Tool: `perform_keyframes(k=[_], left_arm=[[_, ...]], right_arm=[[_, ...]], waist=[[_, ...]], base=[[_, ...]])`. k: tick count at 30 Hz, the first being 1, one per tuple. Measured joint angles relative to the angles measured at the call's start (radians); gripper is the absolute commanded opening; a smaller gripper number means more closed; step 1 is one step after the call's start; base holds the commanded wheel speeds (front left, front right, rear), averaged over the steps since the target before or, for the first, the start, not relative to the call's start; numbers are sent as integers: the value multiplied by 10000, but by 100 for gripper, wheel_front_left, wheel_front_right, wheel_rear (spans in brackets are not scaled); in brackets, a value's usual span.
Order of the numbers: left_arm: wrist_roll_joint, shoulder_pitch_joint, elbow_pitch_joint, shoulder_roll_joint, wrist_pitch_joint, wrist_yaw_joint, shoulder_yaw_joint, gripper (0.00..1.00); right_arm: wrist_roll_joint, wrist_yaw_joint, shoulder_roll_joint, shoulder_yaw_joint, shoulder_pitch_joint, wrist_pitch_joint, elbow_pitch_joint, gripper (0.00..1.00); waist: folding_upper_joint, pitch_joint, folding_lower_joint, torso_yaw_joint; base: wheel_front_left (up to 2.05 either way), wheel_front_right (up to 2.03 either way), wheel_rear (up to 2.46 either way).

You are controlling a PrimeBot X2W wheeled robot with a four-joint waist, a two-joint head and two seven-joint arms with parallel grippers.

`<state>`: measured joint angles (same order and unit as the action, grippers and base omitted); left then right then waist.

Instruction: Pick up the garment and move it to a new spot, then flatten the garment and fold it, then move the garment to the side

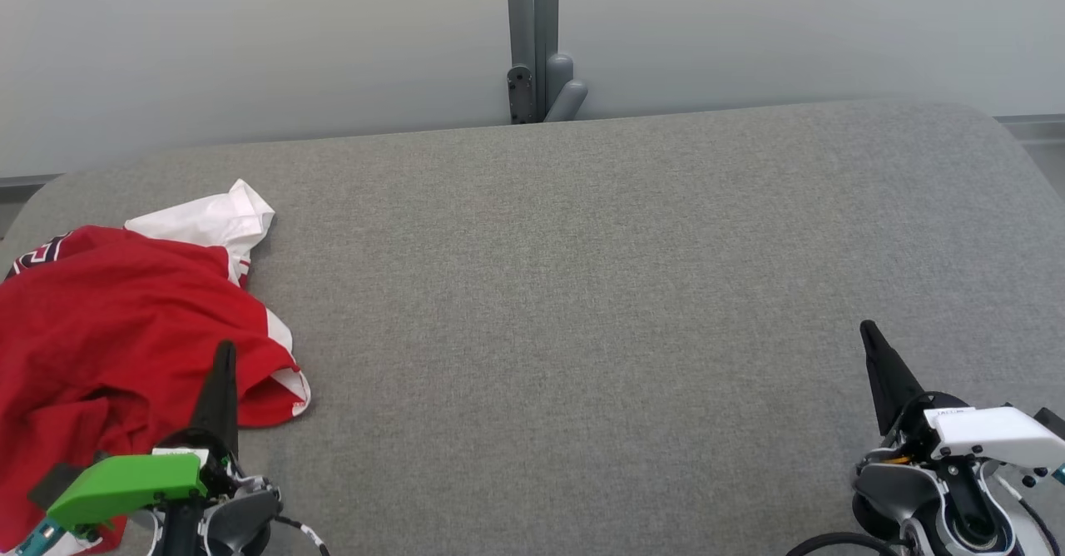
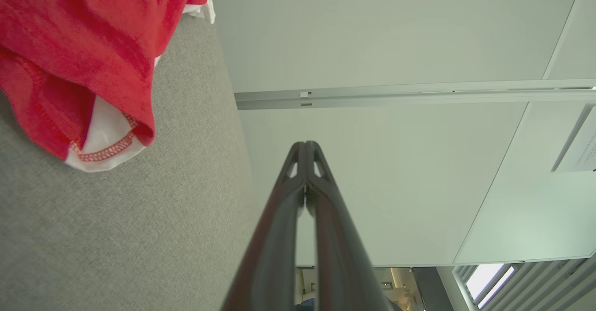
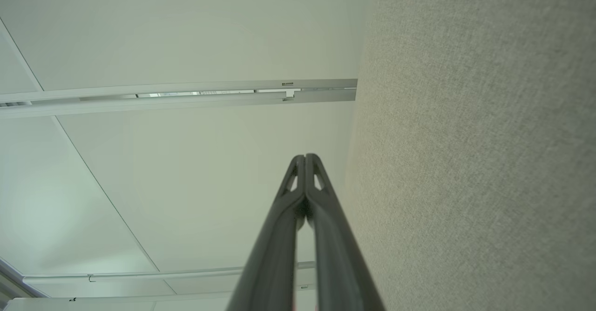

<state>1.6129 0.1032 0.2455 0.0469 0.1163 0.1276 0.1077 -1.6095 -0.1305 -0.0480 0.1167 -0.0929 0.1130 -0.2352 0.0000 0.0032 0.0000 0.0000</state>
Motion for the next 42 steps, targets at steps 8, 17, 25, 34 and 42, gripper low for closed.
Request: perform_keyframes(k=[8, 17, 25, 34, 42], left_arm=[[0, -362, 293, -69, -180, -36, -190, 100], [-575, -491, 186, -50, -629, -56, -512, 100], [-2054, -497, 50, -36, -989, -224, -656, 100], [-4163, -496, -119, 29, -1350, -313, -865, 100], [-5666, -497, -38, 107, -1593, -320, -1099, 100]], right_arm=[[25, 4, 88, -119, 377, -184, -280, 100], [1248, 4, 84, -307, 484, -621, -44, 100], [3733, 4, 79, -433, 531, -959, 397, 100], [6073, 2, 48, -669, 624, -1325, 631, 100], [7396, 2, -38, -823, 648, -1565, 635, 100]], waist=[[0, -1, 0, 1], [0, -13, 1, -1], [0, -25, 0, -13], [0, -43, 1, -31], [0, -71, 1, -42]], base=[[0, 0, 0], [0, 0, 0], [0, 0, 0], [0, 0, 0], [0, 0, 0]])
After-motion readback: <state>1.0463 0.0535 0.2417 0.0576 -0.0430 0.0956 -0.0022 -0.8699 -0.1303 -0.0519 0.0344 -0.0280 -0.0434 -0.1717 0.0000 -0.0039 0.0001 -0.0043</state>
